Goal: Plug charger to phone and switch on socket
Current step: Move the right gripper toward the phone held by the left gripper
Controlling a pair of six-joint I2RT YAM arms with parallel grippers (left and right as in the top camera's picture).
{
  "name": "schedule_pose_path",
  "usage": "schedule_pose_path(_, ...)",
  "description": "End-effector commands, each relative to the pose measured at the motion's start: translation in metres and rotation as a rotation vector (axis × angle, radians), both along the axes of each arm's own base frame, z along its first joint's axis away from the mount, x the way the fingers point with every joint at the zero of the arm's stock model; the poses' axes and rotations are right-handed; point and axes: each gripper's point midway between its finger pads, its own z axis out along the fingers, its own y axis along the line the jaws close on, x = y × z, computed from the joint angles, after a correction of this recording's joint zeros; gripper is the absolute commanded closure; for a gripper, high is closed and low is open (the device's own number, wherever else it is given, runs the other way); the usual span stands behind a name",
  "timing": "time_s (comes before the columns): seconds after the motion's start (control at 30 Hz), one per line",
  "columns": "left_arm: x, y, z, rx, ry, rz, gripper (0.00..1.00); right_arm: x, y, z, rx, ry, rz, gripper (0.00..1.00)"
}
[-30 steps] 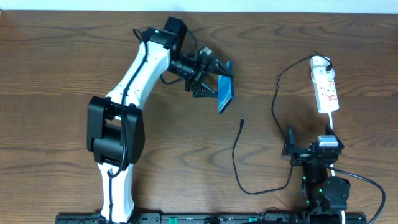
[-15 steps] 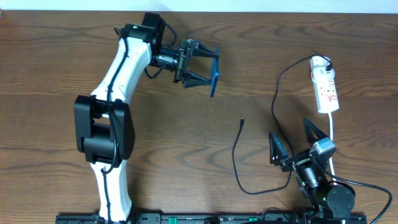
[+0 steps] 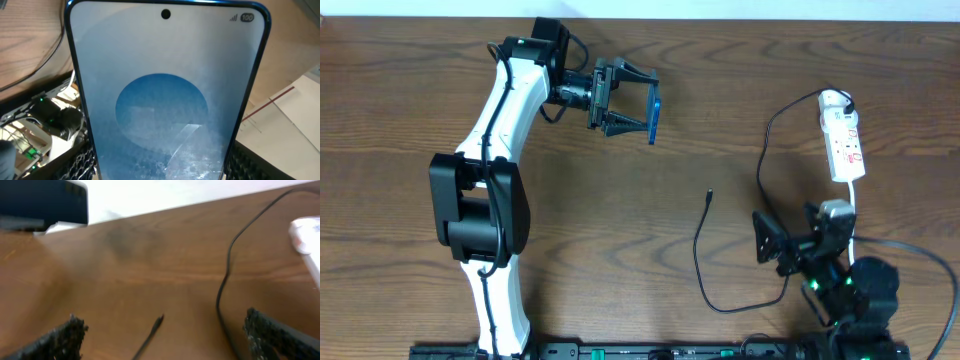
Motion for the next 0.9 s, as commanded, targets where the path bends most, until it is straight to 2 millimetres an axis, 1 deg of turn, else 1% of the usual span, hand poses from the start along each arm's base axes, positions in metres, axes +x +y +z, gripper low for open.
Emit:
schedule_pose_path(0.0, -0.003, 0.001, 0.018, -0.054, 0.006, -0.001, 0.29, 0.014, 0.002, 0.019, -0.033, -0.007, 0.017, 0.01)
schedule_pose_path(0.03, -0.003, 0.001, 0.018, -0.054, 0.006, -0.001, 0.29, 0.018, 0.011, 0.028, 0.014, -0.024, 0.059, 0.01)
schedule_pose_path(0.07, -0.003, 0.001, 0.018, -0.054, 0.006, -0.001, 0.29, 0.019, 0.026, 0.039, 0.084, -0.044, 0.132, 0.01)
schedule_pose_path(0.1, -0.003, 0.001, 0.018, -0.054, 0.006, -0.001, 0.29, 0.019, 0.031, 0.041, 0.111, -0.044, 0.163, 0.01)
schedule_pose_path(0.13, -0.003, 0.001, 0.018, -0.054, 0.006, -0.001, 0.3, 0.016, 0.043, 0.046, 0.168, -0.037, 0.228, 0.01)
schedule_pose_path(0.17, -0.003, 0.001, 0.018, -0.054, 0.006, -0.001, 0.3, 0.015, 0.049, 0.047, 0.207, -0.022, 0.267, 0.01)
schedule_pose_path(0.23, -0.003, 0.001, 0.018, -0.054, 0.006, -0.001, 0.29, 0.012, 0.056, 0.046, 0.254, 0.012, 0.301, 0.01)
schedule_pose_path(0.3, -0.003, 0.001, 0.018, -0.054, 0.006, -0.001, 0.3, 0.014, 0.056, 0.042, 0.259, 0.031, 0.299, 0.01)
schedule_pose_path(0.33, -0.003, 0.001, 0.018, -0.054, 0.006, -0.001, 0.3, 0.015, 0.055, 0.038, 0.259, 0.047, 0.289, 0.05)
schedule_pose_path(0.37, -0.003, 0.001, 0.018, -0.054, 0.006, -0.001, 0.29, 0.016, 0.055, 0.036, 0.26, 0.055, 0.285, 0.13)
schedule_pose_path(0.4, -0.003, 0.001, 0.018, -0.054, 0.006, -0.001, 0.29, 0.019, 0.051, 0.031, 0.255, 0.071, 0.254, 0.27)
schedule_pose_path(0.43, -0.003, 0.001, 0.018, -0.054, 0.006, -0.001, 0.3, 0.022, 0.045, 0.025, 0.26, 0.096, 0.206, 0.31)
schedule_pose_path(0.47, -0.003, 0.001, 0.018, -0.054, 0.006, -0.001, 0.3, 0.026, 0.036, 0.017, 0.269, 0.135, 0.133, 0.22)
schedule_pose_path(0.5, -0.003, 0.001, 0.018, -0.054, 0.006, -0.001, 0.3, 0.027, 0.027, 0.006, 0.27, 0.176, 0.063, 0.01)
schedule_pose_path(0.6, -0.003, 0.001, 0.018, -0.053, 0.014, 0.0, 0.3, 0.024, 0.013, -0.014, 0.235, 0.276, -0.03, 0.01)
schedule_pose_path(0.63, -0.003, 0.001, 0.018, -0.053, 0.014, -0.001, 0.29, 0.023, 0.01, -0.016, 0.217, 0.303, -0.049, 0.01)
schedule_pose_path(0.67, -0.003, 0.001, 0.018, -0.053, 0.014, 0.0, 0.3, 0.023, 0.005, -0.018, 0.192, 0.333, -0.079, 0.01)
schedule_pose_path(0.73, -0.003, 0.001, 0.018, -0.053, 0.015, 0.0, 0.3, 0.02, -0.019, -0.022, 0.113, 0.442, -0.215, 0.01)
schedule_pose_path(0.77, -0.003, 0.001, 0.018, -0.053, 0.017, 0.0, 0.3, 0.018, -0.027, -0.021, 0.076, 0.482, -0.253, 0.01)
schedule_pose_path(0.83, -0.003, 0.001, 0.018, -0.053, 0.018, 0.0, 0.3, 0.017, -0.039, -0.018, 0.015, 0.557, -0.315, 0.01)
schedule_pose_path(0.87, -0.003, 0.001, 0.018, -0.052, 0.021, 0.0, 0.3, 0.018, -0.04, -0.016, 0.009, 0.572, -0.322, 0.01)
